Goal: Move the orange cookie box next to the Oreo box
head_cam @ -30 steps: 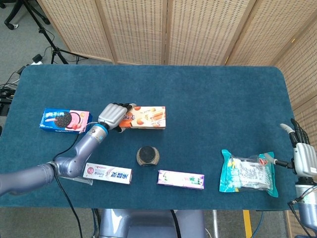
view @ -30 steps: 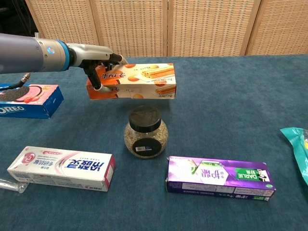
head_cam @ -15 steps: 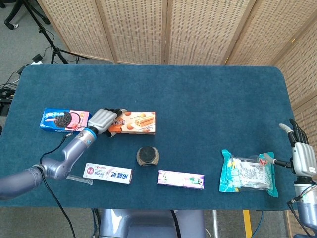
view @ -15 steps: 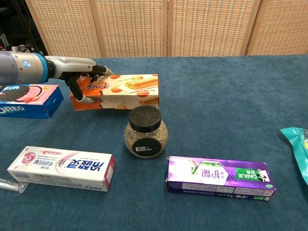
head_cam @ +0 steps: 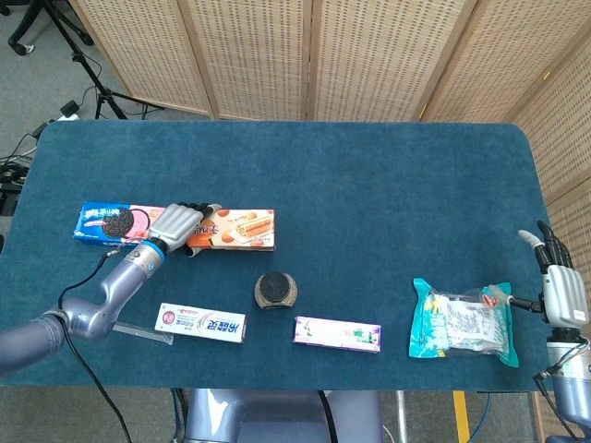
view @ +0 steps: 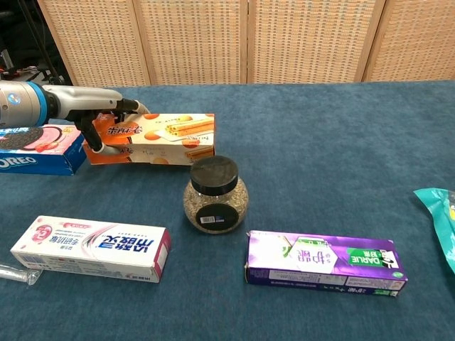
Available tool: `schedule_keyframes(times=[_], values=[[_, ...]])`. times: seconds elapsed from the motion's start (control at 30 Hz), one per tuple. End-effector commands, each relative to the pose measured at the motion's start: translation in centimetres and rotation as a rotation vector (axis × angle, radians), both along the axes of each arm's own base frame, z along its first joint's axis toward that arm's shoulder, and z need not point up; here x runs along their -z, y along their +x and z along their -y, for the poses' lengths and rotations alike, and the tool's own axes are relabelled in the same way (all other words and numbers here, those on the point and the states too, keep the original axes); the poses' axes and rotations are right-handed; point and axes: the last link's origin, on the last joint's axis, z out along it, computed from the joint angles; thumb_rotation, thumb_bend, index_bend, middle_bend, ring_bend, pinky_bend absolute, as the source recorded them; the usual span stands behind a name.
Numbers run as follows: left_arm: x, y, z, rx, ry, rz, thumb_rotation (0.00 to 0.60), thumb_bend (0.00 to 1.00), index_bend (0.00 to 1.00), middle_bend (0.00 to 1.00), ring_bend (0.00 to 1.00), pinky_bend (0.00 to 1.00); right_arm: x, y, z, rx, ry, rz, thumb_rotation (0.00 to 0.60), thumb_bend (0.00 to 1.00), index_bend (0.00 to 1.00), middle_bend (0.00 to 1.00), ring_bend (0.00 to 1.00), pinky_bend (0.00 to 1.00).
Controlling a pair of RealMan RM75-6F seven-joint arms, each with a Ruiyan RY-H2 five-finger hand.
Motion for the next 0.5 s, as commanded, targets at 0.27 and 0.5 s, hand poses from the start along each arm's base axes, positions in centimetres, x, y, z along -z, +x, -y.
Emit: schedule_keyframes(times=[0.27, 0.5], values=[[-0.1, -0.9, -0.4, 0.027, -0.029, -0.078, 0.6, 0.51, 0.55, 0.19, 0.21, 0.25, 0.0, -0.1, 0.1, -0.003, -0.017, 0.016, 0.6, 0.0, 0.16, 0.0, 0.0, 0.06], [-0.3, -1.3, -0.6, 0.019, -0.035, -0.111, 0.6, 0.37, 0.39, 0.0, 0.04, 0.09, 0.0, -0.1, 0.1, -0.009, -0.026, 0.024, 0.6, 0.0, 0.16, 0.0, 0.0, 0.06]])
